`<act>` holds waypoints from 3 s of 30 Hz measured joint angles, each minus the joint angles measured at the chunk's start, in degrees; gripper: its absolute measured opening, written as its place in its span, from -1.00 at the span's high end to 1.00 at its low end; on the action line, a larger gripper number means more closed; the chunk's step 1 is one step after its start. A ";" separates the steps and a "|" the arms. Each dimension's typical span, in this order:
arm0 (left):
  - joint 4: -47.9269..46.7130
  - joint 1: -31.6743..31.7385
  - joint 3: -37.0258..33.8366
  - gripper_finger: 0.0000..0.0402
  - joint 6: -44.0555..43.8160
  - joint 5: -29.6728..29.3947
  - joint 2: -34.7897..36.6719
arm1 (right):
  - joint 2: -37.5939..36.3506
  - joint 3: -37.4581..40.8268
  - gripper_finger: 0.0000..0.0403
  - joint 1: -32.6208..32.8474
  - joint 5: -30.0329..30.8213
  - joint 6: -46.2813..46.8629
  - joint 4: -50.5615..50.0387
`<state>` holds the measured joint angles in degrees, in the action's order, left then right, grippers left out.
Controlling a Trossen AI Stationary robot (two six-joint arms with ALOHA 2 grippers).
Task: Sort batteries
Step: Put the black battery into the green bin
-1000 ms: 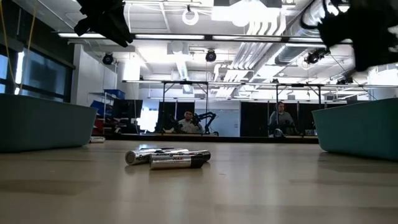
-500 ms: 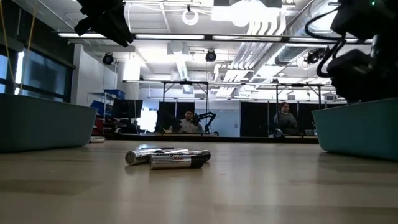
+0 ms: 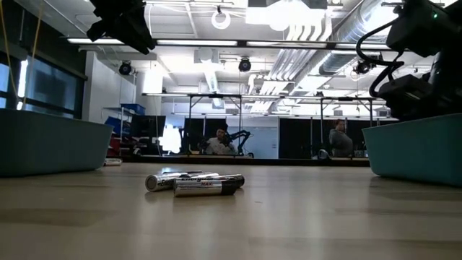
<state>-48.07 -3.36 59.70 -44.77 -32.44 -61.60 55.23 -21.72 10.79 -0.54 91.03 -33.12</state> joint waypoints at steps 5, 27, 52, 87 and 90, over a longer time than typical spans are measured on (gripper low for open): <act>0.00 0.00 0.00 0.58 0.01 0.00 0.00 | 0.32 0.05 0.76 0.00 -0.02 -1.62 1.24; 0.00 0.00 0.01 0.58 0.00 0.02 0.00 | 0.35 0.12 0.73 0.00 2.98 -11.90 0.37; -0.02 -0.01 0.01 0.58 0.00 -0.29 0.00 | 3.49 0.05 0.46 2.95 -0.67 -17.93 0.89; 1.75 -0.15 0.00 0.58 -0.04 -0.07 0.00 | -1.76 -17.78 0.22 2.54 9.95 -62.96 27.90; 1.75 -0.15 0.00 0.58 -0.13 0.60 0.00 | 7.04 -17.26 0.22 0.69 2.06 -68.09 34.32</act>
<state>-46.32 -3.51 59.70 -44.90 -31.84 -61.60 62.27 -38.99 11.48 1.52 22.94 1.20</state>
